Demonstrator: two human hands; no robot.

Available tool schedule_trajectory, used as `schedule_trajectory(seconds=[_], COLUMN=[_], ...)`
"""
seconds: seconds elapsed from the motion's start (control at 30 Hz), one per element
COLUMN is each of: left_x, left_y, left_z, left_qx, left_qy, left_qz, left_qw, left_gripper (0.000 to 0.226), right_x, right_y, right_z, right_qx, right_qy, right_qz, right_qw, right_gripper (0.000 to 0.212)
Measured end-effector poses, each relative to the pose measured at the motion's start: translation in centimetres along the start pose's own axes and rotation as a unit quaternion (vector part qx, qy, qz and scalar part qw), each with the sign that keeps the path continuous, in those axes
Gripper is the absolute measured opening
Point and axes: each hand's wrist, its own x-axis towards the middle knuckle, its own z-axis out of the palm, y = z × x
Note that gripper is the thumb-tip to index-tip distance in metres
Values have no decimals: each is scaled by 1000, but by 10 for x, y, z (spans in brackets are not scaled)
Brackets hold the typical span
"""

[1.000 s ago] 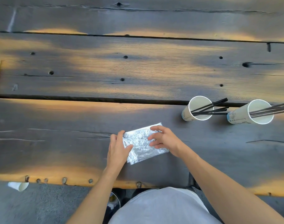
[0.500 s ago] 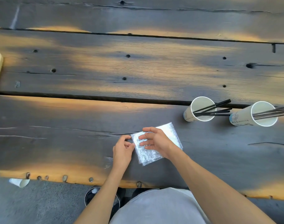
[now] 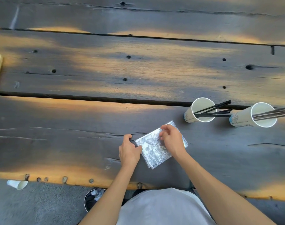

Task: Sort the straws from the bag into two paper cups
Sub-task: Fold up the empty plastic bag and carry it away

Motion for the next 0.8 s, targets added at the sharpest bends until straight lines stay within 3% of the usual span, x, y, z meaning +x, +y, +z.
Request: schedule_trajectory(seconds=[0.13, 0.27, 0.43, 0.57, 0.7, 0.8], left_x=[3, 5, 1, -10, -27, -37], left_y=[5, 11, 8, -3, -15, -23], left_z=[-3, -3, -2, -11, -27, -38], left_qx=[48, 79, 34, -95, -197, -273], left_qy=[2, -13, -25, -26, 16, 76], left_qz=[3, -10, 4, 12, -17, -69], left_qw=[999, 997, 999, 995, 980, 957], left_gripper=[30, 22, 23, 19, 20, 24], right_x=[-11, -11, -2, 12, 22, 22], right_y=[18, 27, 22, 14, 1, -6], right_z=[-20, -28, -36, -42, -37, -28], right_qx=[-225, -289, -278, -249, -161, -133], right_qy=[89, 69, 38, -1, -104, -196], right_qz=[-103, -53, -26, -48, -53, -34], right_qw=[965, 953, 960, 967, 980, 971], right_gripper=[33, 47, 45, 49, 58, 46])
